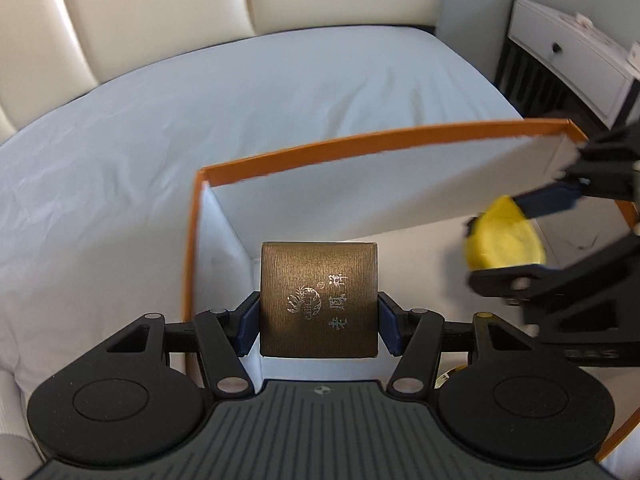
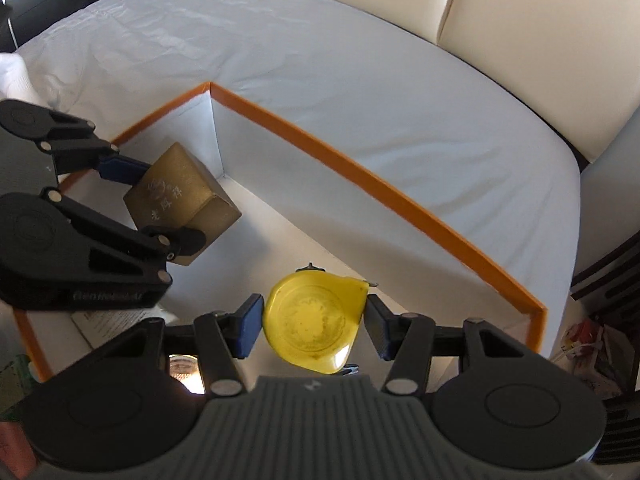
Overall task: Organize rigid objects
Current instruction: 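Carry the gold box into the orange box while the right tool carries the yellow tape measure, then open the left tool to drop the gold box while the right tool releases the tape measure, then move the left tool to the pile and grasp the pink pump bottle, then lift the pump bottle with the left tool while the right tool grasps the green spray bottle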
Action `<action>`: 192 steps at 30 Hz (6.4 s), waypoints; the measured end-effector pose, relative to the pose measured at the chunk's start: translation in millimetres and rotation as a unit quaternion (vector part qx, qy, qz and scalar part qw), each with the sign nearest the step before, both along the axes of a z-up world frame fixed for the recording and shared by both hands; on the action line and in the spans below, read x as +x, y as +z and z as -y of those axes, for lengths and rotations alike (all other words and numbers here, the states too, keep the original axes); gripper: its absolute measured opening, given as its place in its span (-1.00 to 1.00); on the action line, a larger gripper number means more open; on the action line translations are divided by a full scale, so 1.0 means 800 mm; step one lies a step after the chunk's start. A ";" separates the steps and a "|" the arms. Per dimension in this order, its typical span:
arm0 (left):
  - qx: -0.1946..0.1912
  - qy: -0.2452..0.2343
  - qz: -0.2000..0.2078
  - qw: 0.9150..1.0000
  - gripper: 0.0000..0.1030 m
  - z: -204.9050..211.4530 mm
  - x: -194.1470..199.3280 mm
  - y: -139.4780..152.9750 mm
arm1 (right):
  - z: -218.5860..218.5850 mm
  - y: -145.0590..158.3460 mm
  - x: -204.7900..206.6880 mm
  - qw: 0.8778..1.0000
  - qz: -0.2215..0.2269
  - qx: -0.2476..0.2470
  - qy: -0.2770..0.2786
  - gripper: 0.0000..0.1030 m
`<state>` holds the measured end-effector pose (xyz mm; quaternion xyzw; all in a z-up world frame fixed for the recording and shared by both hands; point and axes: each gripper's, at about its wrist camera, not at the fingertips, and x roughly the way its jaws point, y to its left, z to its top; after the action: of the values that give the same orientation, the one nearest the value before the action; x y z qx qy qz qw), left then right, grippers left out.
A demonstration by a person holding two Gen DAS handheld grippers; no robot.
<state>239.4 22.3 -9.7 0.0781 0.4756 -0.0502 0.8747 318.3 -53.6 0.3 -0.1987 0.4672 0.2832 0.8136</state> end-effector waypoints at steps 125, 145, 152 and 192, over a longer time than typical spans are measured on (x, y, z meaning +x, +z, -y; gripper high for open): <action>-0.108 -0.012 -0.016 0.994 0.13 -0.004 -0.298 0.036 | 0.127 0.071 -0.233 0.990 -0.028 0.136 -0.032 0.24; 0.217 -0.400 -0.084 0.886 0.27 0.082 -0.380 -0.058 | 0.081 -0.027 -0.352 0.995 0.007 0.046 0.094 0.02; 0.270 -0.481 -0.091 0.829 0.30 0.083 -0.396 -0.066 | 0.074 -0.042 -0.349 0.993 0.002 0.037 0.112 0.02; -0.150 0.081 0.022 0.985 -0.46 -0.115 -0.318 0.032 | -0.013 -0.030 -0.230 0.975 -0.137 0.170 -0.024 0.06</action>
<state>-15.3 114.1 15.6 -0.0919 0.4480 -0.0485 0.8880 134.0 -43.3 -23.6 -0.0050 0.5243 0.3633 0.7702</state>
